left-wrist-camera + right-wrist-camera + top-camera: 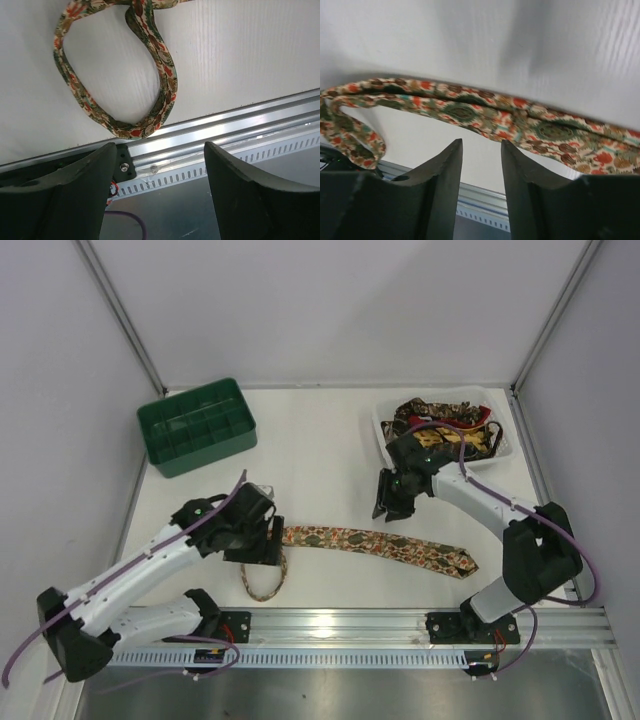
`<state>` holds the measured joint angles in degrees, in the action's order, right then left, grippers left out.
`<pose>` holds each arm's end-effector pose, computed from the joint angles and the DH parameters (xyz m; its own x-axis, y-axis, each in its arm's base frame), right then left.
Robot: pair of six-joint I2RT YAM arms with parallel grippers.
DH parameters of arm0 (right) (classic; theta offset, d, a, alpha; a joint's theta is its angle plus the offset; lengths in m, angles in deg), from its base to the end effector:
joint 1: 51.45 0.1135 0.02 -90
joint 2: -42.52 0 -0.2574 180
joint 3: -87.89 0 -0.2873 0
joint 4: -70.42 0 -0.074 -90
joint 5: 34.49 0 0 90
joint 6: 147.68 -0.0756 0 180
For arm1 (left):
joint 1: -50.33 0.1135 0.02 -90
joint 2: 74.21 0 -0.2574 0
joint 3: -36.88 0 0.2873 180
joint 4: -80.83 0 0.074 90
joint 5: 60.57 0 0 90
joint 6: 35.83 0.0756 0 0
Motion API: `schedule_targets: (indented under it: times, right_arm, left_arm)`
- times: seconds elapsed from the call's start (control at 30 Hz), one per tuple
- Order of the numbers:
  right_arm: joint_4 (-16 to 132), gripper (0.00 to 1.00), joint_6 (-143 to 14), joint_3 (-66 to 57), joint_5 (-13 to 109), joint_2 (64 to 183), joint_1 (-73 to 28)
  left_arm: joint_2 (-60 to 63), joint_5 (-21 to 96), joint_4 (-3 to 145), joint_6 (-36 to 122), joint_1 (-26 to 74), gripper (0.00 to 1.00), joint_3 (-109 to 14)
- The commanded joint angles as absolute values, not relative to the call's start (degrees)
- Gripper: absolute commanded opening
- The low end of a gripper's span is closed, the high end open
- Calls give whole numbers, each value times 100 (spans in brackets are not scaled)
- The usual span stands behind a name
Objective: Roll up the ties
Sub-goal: Flatten the tie
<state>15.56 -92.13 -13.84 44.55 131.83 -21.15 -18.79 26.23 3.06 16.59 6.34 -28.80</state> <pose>0.3031 0.1937 0.1806 -0.9680 0.0776 -0.2385 -0.0179 0.9272 0.3741 0.1567 -0.1455 0.2385 -0.9404 0.0614 -0.3346 0.1320 0.9724 -0.1924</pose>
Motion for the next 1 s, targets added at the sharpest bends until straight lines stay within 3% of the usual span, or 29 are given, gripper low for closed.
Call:
schedule_targets:
  times: [0.0, 0.23, 0.4, 0.73, 0.97]
  right_arm:
    - [1645, 41, -9747, -2053, 4839, 12717, -2087]
    - [1697, 13, -10749, -3310, 5542, 11767, -2244]
    - [1689, 6, -11233, -3953, 5894, 11363, -2587]
    - [1276, 10, -12420, -4446, 7106, 11932, -3562]
    - [1477, 9, -11754, -3832, 8117, 12248, -5354]
  left_arm:
    - [-1568, 2820, 593, 1356, 322, 77, -2852]
    - [-1445, 2810, 585, 1611, 322, 75, -3343]
    - [-1628, 2864, 629, 1655, 331, 73, -3555]
    - [-1673, 3206, 550, 1848, 331, 79, -4118]
    - [-1340, 3575, 1094, 2173, 313, 80, -3872]
